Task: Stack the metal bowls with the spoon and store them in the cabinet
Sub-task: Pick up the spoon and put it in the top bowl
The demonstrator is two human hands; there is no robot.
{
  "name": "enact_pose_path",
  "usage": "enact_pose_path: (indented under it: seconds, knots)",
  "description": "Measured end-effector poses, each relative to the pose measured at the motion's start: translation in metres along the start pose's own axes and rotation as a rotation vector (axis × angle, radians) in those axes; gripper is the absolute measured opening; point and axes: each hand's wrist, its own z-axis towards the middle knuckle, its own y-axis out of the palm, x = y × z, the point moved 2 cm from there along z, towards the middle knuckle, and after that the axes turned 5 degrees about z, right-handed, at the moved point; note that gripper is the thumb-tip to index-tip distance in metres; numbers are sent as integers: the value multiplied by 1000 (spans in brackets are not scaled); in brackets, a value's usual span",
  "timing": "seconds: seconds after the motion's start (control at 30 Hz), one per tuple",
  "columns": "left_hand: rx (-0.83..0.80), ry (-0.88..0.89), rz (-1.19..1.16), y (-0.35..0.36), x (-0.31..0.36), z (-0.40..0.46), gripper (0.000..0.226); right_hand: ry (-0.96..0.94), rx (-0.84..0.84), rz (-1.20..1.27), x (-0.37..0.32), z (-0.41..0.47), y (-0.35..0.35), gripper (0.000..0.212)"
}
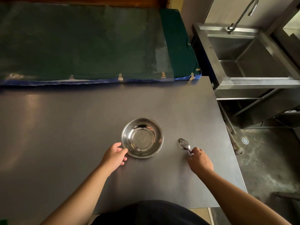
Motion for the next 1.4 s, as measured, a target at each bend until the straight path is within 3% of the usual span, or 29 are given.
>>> enact_pose_path:
  seconds: [0.37, 0.57, 0.8, 1.0, 1.2, 1.4]
  knots:
    - [4, 16, 8, -3, 1, -4, 51, 64, -110, 21, -11, 3, 2, 13]
    - [-5, 17, -6, -6, -2, -3, 44, -66, -40, 161, -59, 2, -9, 2]
    - [3, 7, -43, -7, -5, -2, 27, -248, -16, 239, -126, -4, -14, 5]
    - [-24, -11, -38, -8, -7, -6, 33, -323, -103, 166, -163, -10, 1, 2]
    - [-44, -10, -4, -10, -7, -5, 50, -333, -170, 42, -183, -9, 12, 14]
    - [-7, 0, 15, -15, -7, 0, 52, -366, -195, -68, -190, -9, 20, 21]
